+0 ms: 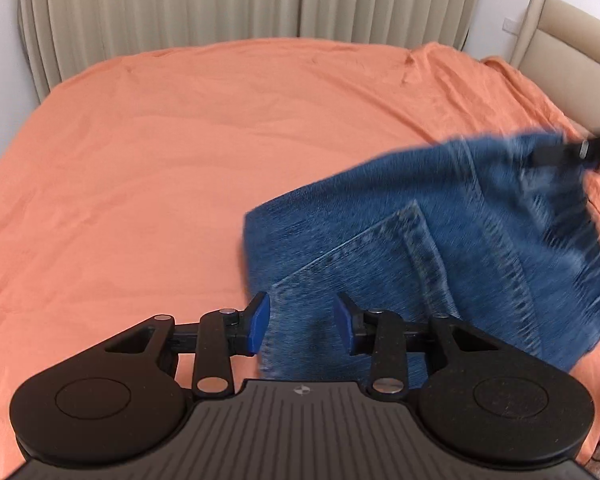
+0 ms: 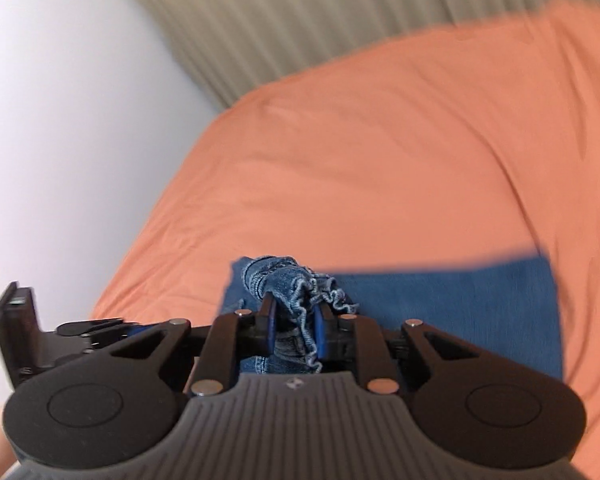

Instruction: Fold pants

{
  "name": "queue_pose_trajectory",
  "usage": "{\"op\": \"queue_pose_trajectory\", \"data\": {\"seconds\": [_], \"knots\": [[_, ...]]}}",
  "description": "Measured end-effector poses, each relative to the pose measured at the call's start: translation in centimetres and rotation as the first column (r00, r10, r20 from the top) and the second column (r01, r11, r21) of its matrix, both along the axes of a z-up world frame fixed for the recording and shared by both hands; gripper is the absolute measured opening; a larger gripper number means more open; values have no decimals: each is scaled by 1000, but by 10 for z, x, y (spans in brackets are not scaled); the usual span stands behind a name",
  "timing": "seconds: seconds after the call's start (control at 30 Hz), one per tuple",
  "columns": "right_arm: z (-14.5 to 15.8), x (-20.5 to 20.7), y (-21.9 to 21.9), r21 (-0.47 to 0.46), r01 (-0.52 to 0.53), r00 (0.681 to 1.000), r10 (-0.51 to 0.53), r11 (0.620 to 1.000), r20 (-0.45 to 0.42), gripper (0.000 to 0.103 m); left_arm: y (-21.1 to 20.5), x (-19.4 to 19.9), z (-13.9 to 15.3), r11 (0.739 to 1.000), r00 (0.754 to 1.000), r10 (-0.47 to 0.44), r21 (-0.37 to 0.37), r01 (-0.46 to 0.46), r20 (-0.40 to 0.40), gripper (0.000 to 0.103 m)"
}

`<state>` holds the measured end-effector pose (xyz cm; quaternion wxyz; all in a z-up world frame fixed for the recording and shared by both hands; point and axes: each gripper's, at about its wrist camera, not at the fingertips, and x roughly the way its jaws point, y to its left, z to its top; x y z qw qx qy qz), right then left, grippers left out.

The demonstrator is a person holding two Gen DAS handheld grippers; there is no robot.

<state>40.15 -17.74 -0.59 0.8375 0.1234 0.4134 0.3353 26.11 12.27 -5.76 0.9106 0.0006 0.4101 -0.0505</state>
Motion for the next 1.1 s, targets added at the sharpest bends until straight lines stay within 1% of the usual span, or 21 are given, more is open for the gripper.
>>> {"op": "queue_pose_trajectory", "data": {"seconds": [0.07,0.13,0.2,0.27,0.33,0.4,0.5,0.53,0.6,0.7,0.77,0.83,0.9,0.97,1.03,1.1], "knots": [[31,3,12,-51,-28,998,31,998,55,14,0,2,7,1000,1000,4,-16,-4,31,42],[50,8,15,-111,-27,996,36,993,81,14,-2,6,12,999,998,7,-34,-5,59,42],[56,17,10,-143,-10,997,22,990,78,14,-7,15,15,999,997,-7,-52,10,73,42],[54,25,-3,-169,21,998,-10,985,69,14,-13,26,13,998,997,-24,-61,29,78,42],[36,38,-23,-192,71,997,-61,979,55,14,-20,39,7,998,996,-37,-57,42,77,42],[6,54,-45,-221,119,993,-115,968,30,14,-26,51,-5,997,996,-53,-49,56,66,42],[-52,77,-76,-232,207,969,-232,950,-85,14,-34,68,-24,997,997,-69,-36,71,45,39],[-69,81,-83,-224,226,961,-254,948,-106,14,-37,73,-30,996,996,-76,-32,78,43,39],[-90,86,-89,-215,233,960,-260,948,-107,15,-39,82,-42,996,996,-82,-17,82,39,39],[-107,93,-88,-220,227,960,-256,949,-115,15,-38,99,-56,999,999,-51,6,51,8,36],[-117,98,-86,-237,214,962,-247,947,-116,15,-36,108,-68,999,1000,-27,33,28,-16,32],[-130,100,-87,-251,206,961,-244,946,-129,16,-34,113,-77,999,999,-24,34,25,-33,28],[-143,105,-84,-246,214,956,-255,945,-147,17,-33,115,-83,999,999,-21,36,22,-43,27],[-151,102,-82,-245,216,957,-255,945,-138,18,-33,115,-83,999,999,-18,46,20,-41,27],[-149,97,-81,-248,224,957,-261,943,-129,19,-36,114,-79,998,999,-8,57,10,-34,27],[-144,96,-82,-244,240,954,-275,940,-120,26,-38,106,-72,997,1000,-2,83,3,-16,27]]}}
